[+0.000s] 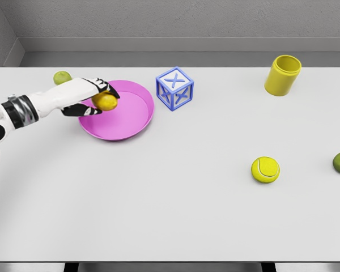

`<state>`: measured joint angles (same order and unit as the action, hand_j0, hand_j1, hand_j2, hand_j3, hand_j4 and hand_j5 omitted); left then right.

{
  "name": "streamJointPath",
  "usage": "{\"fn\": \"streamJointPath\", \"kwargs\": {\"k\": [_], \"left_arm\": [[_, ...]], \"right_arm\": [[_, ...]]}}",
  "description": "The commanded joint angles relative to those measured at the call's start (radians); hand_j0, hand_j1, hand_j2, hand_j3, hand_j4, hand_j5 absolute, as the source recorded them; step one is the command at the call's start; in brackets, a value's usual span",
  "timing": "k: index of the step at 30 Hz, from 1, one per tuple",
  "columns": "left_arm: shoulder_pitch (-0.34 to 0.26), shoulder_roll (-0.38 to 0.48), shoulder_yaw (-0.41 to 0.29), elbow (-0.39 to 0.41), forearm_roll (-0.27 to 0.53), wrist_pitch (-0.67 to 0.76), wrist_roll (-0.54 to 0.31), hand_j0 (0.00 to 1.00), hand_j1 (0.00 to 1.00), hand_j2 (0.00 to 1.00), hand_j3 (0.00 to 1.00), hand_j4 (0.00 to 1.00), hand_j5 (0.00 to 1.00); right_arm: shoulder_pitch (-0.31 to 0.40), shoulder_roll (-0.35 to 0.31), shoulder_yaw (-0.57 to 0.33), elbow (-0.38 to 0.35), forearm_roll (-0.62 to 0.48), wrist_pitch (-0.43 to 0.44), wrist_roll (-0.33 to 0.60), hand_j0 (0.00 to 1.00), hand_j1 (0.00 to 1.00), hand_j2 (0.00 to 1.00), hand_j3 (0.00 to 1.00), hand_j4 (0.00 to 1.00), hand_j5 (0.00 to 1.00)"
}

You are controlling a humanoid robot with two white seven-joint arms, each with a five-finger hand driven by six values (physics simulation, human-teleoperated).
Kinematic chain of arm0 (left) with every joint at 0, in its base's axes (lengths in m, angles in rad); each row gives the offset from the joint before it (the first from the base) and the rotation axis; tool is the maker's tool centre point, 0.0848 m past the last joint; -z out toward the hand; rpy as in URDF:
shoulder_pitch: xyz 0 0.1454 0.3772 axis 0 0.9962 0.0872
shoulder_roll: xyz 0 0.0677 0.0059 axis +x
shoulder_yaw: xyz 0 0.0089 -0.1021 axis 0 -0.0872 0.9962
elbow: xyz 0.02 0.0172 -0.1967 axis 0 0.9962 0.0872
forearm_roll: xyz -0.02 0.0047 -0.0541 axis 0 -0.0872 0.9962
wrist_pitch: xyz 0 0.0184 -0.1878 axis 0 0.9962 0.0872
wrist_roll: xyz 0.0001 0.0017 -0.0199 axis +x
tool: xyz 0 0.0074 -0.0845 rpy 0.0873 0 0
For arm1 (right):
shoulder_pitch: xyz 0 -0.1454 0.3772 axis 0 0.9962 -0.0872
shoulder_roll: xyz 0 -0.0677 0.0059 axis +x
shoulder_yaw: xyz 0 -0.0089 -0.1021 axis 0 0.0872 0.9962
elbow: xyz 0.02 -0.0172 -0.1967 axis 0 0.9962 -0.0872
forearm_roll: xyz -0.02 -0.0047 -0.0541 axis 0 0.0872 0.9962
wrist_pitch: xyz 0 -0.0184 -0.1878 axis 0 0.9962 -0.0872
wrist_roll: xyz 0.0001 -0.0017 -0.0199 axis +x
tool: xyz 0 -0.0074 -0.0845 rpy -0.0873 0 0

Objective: Put the lemon on the plate with left arm

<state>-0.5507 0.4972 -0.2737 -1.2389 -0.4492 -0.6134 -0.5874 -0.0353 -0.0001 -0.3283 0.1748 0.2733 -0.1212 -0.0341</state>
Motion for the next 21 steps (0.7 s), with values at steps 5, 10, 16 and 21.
{"fn": "streamJointPath", "kwargs": {"k": [5, 10, 16, 21], "left_arm": [[0.000, -0.023, -0.001, 0.004, 0.004, 0.003, -0.011, 1.00, 1.00, 1.00, 1.00, 1.00, 1.00], [-0.002, -0.009, 0.010, 0.002, 0.004, 0.003, -0.011, 1.00, 1.00, 1.00, 1.00, 1.00, 1.00], [0.044, 0.093, 0.114, 0.006, 0.021, 0.003, -0.008, 1.00, 1.00, 1.00, 1.00, 1.00, 1.00], [0.101, 0.147, 0.225, 0.001, 0.027, 0.003, -0.008, 1.00, 1.00, 1.00, 1.00, 1.00, 1.00]], "right_arm": [[0.000, 0.000, 0.000, 0.000, 0.000, 0.000, -0.001, 1.00, 1.00, 1.00, 1.00, 1.00, 1.00], [0.000, 0.000, 0.000, 0.000, 0.000, 0.000, 0.000, 1.00, 1.00, 1.00, 1.00, 1.00, 1.00], [0.000, 0.000, 0.000, 0.000, 0.000, 0.000, 0.000, 1.00, 1.00, 1.00, 1.00, 1.00, 1.00], [0.000, 0.000, 0.000, 0.000, 0.000, 0.000, -0.001, 1.00, 1.00, 1.00, 1.00, 1.00, 1.00]]}}
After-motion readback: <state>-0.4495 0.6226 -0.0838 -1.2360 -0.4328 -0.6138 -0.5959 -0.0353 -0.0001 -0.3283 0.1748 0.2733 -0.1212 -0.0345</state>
